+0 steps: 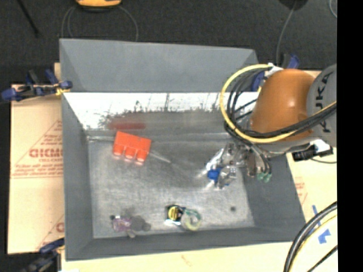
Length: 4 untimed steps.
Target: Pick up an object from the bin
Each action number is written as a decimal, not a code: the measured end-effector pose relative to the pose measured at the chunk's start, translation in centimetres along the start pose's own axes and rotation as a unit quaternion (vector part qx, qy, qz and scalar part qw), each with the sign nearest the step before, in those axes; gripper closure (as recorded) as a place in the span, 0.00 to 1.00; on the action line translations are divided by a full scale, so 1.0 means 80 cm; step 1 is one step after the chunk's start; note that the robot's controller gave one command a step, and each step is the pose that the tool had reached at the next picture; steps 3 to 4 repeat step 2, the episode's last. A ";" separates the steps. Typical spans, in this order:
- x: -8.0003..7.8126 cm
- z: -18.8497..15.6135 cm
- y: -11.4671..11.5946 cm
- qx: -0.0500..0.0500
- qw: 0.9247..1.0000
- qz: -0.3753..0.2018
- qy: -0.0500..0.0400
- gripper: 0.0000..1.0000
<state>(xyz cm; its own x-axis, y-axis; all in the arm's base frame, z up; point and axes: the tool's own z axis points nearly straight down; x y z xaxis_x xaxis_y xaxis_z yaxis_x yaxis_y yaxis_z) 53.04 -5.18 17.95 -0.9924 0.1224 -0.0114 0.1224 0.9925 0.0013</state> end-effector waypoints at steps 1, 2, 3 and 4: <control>-0.001 -0.002 0.000 0.000 1.000 -0.001 0.003 1.00; -0.003 -0.018 0.000 0.000 1.000 -0.001 0.003 1.00; -0.003 -0.018 0.000 0.000 1.000 -0.001 0.003 1.00; -0.003 -0.018 0.000 0.000 1.000 -0.001 0.003 1.00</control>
Offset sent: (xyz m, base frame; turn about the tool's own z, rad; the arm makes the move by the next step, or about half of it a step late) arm -0.0002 0.0000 0.0005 0.0000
